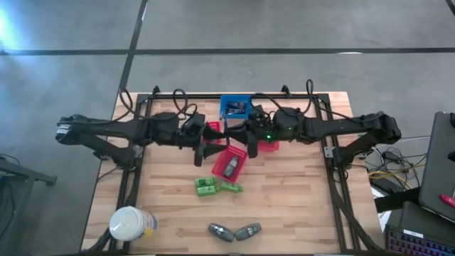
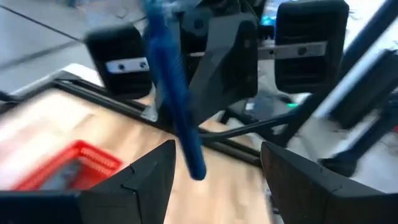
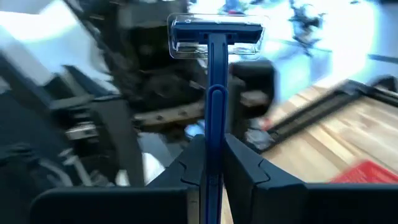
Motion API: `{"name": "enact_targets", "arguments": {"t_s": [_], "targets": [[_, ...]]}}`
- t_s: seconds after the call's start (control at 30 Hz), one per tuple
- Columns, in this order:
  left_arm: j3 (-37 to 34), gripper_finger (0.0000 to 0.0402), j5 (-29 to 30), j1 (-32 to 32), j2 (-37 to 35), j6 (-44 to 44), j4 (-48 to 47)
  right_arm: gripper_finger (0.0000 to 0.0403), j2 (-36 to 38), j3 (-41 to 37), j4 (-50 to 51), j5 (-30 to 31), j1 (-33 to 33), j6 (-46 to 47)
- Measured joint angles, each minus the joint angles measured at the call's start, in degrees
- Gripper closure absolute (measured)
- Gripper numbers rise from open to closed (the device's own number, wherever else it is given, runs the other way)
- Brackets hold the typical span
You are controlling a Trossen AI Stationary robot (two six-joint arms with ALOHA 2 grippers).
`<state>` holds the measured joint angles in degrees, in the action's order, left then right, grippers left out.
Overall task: Pick & Place Travel size toiletries
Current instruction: Put the blue razor into the top left red bin
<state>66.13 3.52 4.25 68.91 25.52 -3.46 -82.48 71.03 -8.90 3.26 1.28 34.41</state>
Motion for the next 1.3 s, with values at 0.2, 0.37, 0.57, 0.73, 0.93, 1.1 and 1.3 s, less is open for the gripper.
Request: {"name": "enact_targets", "arguments": {"t_s": [0.2, 0.37, 0.57, 0.73, 0.93, 1.1, 1.3], "targets": [[0.04, 0.0161, -3.23, -2.76, 0.14, 0.14, 0.72, 0.0374, 0.00, 1.54, -0.52, -0.75, -0.03, -1.87], [0.04, 0.0161, -5.67, -3.21, 0.14, 0.11, 4.01, 0.0374, -0.20, 1.92, -0.74, -0.75, -0.05, -2.51], [0.04, 0.0170, -5.65, -4.14, 0.24, 0.06, 4.16, 0.0374, -0.26, 1.83, -1.42, -0.73, -0.06, -2.51], [0.04, 0.0210, -7.56, -4.64, 1.24, 0.04, 4.97, 0.0374, -0.26, 1.81, -2.57, -0.73, -0.07, -2.53], [0.04, 0.0301, -8.16, -4.67, 2.78, -1.01, 6.29, 0.0374, -0.26, 1.72, -2.38, -0.73, -0.20, -2.25], [0.04, 0.0368, -8.44, -4.85, 2.99, -1.67, 6.32, 0.0360, -0.26, 1.72, -2.01, -0.72, -0.16, -2.32], [0.04, 0.0368, -3.59, -4.98, 2.90, -2.93, 3.64, 0.0284, -0.17, 1.72, 0.69, -0.69, -0.22, -1.98]]}}
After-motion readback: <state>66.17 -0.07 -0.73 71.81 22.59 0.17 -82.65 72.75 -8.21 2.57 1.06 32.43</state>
